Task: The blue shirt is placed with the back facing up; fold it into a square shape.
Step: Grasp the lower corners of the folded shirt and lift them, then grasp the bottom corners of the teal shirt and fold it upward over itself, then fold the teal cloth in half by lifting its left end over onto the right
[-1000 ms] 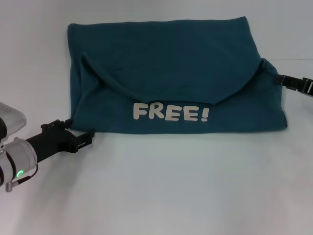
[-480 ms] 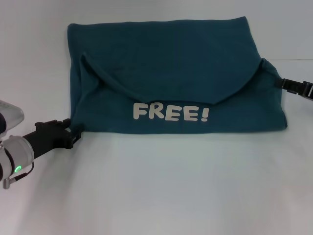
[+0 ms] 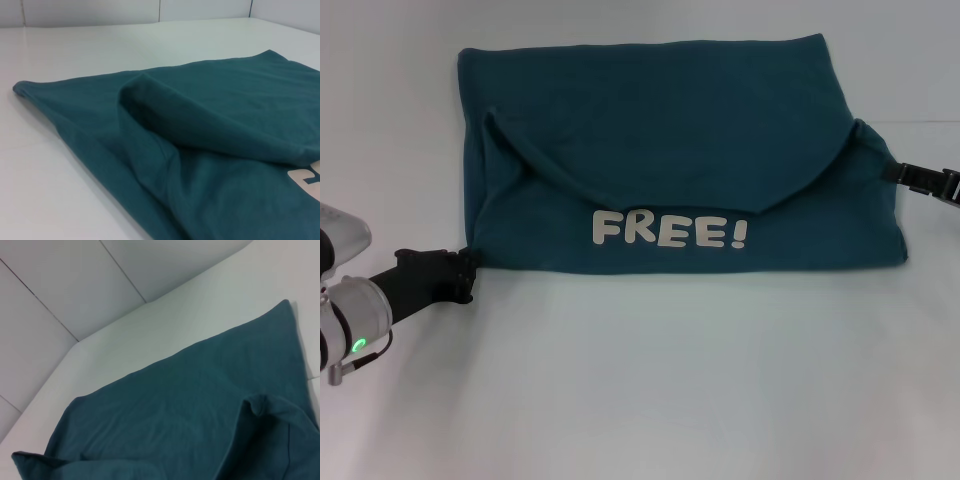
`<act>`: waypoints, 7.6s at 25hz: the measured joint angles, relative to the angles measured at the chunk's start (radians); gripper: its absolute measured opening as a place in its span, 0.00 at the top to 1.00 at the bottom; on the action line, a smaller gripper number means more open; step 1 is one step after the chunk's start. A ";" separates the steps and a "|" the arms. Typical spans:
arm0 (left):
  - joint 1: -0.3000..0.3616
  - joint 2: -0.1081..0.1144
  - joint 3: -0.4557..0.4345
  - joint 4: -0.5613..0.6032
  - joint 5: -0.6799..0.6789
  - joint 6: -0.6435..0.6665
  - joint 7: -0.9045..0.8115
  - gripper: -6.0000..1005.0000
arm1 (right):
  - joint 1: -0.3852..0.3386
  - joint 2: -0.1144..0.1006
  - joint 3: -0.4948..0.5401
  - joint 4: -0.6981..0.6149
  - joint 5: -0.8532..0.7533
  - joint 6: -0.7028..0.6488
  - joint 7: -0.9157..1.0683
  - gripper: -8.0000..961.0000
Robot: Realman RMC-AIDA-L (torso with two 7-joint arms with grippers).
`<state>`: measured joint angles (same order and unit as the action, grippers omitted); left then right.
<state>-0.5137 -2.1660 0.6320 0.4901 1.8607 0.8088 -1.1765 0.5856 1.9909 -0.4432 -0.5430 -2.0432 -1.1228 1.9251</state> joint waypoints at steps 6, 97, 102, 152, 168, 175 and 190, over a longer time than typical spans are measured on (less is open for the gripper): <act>0.001 0.000 0.000 0.008 0.000 0.011 -0.002 0.98 | -0.001 -0.010 -0.014 0.000 -0.024 0.000 0.026 0.27; 0.326 0.008 -0.248 0.400 0.372 1.011 -0.392 0.98 | -0.428 -0.023 0.025 -0.172 -0.135 -0.685 -0.418 0.95; 0.324 0.010 -0.255 0.400 0.419 1.045 -0.391 0.98 | -0.435 -0.019 0.062 -0.173 -0.200 -0.744 -0.424 0.95; -0.253 0.040 -0.125 0.147 0.433 -0.085 -0.495 0.97 | 0.228 0.022 0.147 0.165 -0.112 0.330 -0.533 0.95; -0.292 0.049 -0.108 0.133 0.409 -0.174 -0.495 0.94 | 0.267 0.008 0.146 0.166 -0.065 0.371 -0.538 0.95; -0.299 0.049 -0.107 0.124 0.409 -0.192 -0.493 0.93 | 0.274 0.011 0.145 0.170 -0.063 0.392 -0.549 0.95; -0.307 0.018 -0.094 0.111 0.355 -0.401 -0.493 0.71 | 0.294 0.027 0.086 0.162 -0.056 0.526 -0.539 0.71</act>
<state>-0.8205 -2.1478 0.5384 0.6012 2.2155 0.4081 -1.6697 0.8799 2.0184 -0.3574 -0.3809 -2.0994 -0.5966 1.3859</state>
